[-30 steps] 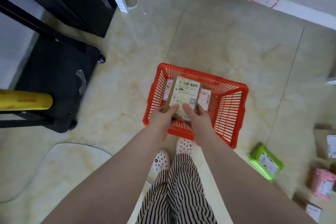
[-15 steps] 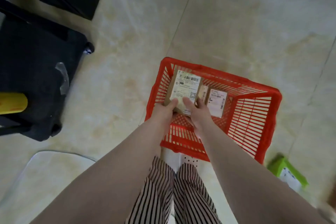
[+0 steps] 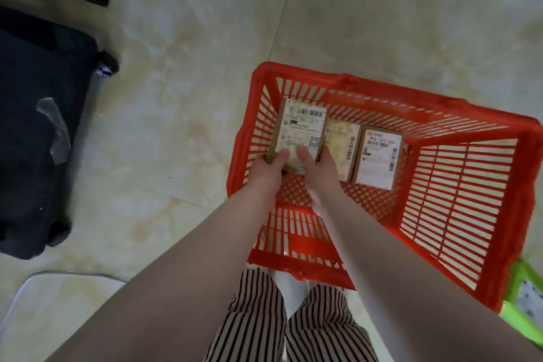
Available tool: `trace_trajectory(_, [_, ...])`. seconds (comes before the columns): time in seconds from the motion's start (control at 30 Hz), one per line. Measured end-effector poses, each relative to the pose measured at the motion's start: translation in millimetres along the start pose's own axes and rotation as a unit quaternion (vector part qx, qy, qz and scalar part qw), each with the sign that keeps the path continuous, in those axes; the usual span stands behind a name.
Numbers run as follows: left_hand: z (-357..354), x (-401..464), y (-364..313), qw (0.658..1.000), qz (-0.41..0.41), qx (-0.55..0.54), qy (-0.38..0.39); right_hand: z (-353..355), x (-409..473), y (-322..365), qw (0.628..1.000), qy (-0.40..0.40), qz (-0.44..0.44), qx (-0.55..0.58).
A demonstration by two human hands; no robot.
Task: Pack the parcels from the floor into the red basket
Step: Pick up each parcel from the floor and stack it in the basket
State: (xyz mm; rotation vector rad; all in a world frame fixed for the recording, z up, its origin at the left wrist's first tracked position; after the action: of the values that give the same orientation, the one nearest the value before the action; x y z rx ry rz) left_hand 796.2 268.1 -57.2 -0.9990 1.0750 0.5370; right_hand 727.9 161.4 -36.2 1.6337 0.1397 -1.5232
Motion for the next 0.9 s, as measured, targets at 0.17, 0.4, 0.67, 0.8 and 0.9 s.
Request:
trace_trajectory(0.17, [2, -11, -7, 0.999, 0.032, 0.015, -0.017, 2, -4, 6, 1.000, -0.013, -0.015, -0.007])
trace_trajectory(0.4, [7, -58, -4, 0.991, 0.111, 0.069, -0.037, 26, -37, 16, 0.992, -0.062, -0.089, -0.057])
trace_trajectory(0.67, [-3, -176, -81, 0.996, -0.043, 0.079, -0.006, 76, -150, 72, 0.994, -0.019, -0.087, 0.068])
trace_trajectory(0.8, [-19, -267, -129, 0.986, -0.139, 0.092, 0.030, 118, -227, 98, 0.987, -0.011, -0.072, 0.143])
trace_trajectory(0.9, [-39, -334, -147, 0.976, -0.173, 0.112, 0.068, 159, -287, 110, 0.980, -0.031, -0.055, 0.189])
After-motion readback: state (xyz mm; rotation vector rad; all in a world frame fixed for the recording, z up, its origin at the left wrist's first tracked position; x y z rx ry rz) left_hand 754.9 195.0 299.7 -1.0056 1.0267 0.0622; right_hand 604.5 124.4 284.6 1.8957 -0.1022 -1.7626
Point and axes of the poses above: each hand's wrist, its own x-axis towards the middle knuckle, its own z-axis out of the back of the hand, y = z × x, the point moved 8 cm from there along x, towards the middle knuckle, and after that the axes turned 3 degrees about -z, right-handed, at the moved point
